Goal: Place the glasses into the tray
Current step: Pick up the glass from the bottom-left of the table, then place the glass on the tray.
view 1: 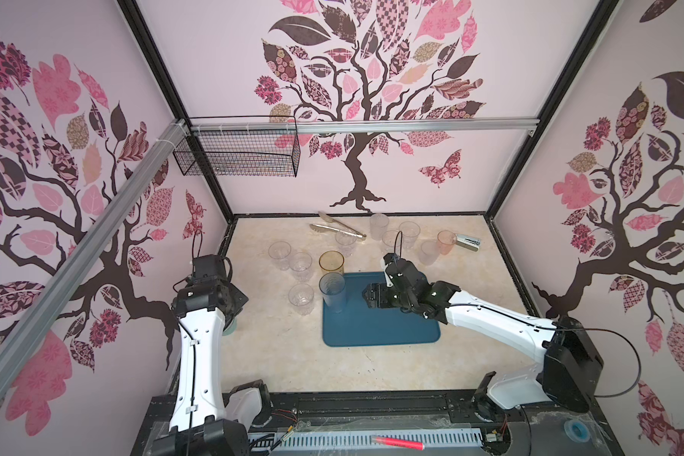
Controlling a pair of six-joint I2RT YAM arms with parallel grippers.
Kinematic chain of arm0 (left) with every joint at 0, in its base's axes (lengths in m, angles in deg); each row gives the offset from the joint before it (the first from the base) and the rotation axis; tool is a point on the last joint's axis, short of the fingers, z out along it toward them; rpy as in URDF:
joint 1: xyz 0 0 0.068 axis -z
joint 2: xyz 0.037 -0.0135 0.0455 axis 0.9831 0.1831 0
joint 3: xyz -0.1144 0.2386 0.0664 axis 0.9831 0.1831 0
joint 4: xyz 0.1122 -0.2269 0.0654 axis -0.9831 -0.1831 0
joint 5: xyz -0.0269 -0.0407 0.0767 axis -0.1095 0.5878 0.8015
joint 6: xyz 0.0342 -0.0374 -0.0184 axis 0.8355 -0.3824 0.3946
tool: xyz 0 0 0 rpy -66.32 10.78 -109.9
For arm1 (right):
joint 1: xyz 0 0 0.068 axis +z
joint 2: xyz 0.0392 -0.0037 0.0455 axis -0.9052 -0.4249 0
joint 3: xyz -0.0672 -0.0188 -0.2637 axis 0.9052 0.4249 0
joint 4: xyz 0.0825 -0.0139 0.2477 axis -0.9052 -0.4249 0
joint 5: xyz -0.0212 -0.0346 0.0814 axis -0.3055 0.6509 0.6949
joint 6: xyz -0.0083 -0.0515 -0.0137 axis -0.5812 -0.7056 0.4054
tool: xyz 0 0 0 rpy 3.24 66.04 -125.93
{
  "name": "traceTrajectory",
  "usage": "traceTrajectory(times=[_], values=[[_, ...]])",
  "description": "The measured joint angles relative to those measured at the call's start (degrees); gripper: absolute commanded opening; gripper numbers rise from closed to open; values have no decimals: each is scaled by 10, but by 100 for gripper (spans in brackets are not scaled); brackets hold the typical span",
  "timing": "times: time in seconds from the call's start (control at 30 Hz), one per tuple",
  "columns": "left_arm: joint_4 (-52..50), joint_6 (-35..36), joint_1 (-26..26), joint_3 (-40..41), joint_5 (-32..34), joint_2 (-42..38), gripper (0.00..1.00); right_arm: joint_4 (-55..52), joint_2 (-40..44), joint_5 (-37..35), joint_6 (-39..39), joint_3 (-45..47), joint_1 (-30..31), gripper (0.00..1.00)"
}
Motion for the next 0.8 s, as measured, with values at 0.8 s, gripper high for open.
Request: traceTrajectory(times=[0.8], values=[[-78, 43, 370, -309, 134, 125, 0, 3, 26, -16, 17, 39, -46, 89]])
